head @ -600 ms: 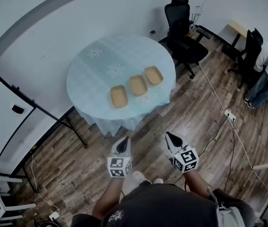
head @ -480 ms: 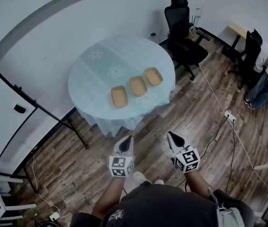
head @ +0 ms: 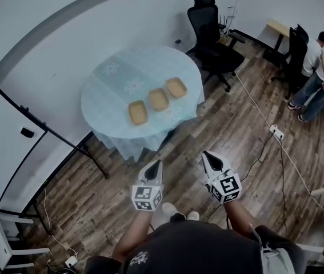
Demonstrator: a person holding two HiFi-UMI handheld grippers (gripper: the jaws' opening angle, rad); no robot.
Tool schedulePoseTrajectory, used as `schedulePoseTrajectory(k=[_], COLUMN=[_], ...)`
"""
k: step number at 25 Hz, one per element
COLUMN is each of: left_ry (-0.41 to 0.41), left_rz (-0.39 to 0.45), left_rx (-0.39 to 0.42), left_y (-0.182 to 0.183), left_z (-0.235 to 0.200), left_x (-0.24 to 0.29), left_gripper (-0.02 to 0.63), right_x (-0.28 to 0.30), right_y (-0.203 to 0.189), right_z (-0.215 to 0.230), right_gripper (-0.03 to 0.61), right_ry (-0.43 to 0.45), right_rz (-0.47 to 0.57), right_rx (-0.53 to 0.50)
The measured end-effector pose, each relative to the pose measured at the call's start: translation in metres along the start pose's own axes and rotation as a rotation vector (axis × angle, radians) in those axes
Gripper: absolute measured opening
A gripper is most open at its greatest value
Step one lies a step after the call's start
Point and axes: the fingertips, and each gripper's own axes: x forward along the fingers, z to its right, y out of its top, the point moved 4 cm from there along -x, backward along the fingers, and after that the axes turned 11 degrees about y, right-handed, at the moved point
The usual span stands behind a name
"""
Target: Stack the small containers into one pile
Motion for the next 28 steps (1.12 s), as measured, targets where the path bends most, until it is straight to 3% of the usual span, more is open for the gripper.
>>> schedulePoseTrajectory(k=[14, 21, 28], left_ry=[0.006, 0.027, -0.002], left_rz=[0.024, 0.026, 0.017], left_rx=[0.012, 0.013, 0.016], left_y=[0.008, 0.007, 0.006], left_z=[0.022, 0.031, 0.022], left_x=[-0.008, -0.014, 0.009], left_gripper=[0.006, 0.006, 0.006], right_x=[-0.010, -0.015, 0.001], right_y=[0.018, 0.011, 0.012], right_z=[-0.007, -0.014, -0.001], right_gripper=[0.000, 0.000, 0.000], right_ry=[0.024, 0.073, 0.050], right_rz=[0.079, 0.065, 0.059], right_rx=[-0.062, -0.052, -0.042])
